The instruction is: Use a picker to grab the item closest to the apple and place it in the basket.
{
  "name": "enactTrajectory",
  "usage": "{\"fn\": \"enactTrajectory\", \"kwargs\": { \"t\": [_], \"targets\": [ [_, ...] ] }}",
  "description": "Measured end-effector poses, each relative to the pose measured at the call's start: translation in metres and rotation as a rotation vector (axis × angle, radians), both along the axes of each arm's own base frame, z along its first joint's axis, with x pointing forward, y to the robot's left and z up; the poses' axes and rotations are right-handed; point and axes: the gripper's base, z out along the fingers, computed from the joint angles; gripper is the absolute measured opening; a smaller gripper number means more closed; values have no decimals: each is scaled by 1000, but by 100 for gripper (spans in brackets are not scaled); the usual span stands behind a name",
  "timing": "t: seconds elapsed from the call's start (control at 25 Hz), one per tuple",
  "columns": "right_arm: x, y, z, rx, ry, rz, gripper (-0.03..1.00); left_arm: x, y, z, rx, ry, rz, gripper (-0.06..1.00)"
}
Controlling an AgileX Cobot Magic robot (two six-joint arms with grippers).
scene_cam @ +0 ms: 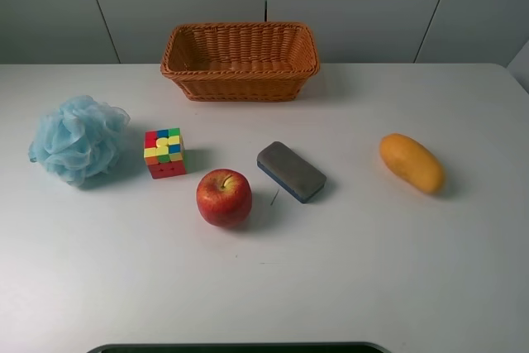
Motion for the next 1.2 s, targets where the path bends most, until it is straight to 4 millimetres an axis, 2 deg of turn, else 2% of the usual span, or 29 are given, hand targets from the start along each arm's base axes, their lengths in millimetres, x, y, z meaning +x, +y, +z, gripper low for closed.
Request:
{"fn": "enactTrajectory", "kwargs": {
  "t": [0.92, 1.04, 1.2],
  "targets": [
    [-1, 0, 0, -1, 9, 2, 70, 0, 0, -1, 0, 2, 0, 73],
    [-1, 1, 7, 3, 32, 12, 70, 0, 0, -1, 0, 3, 0, 73],
    [18, 3, 29, -24, 103, 64, 70, 0, 0, -1, 0, 3, 0, 73]
  ]
}}
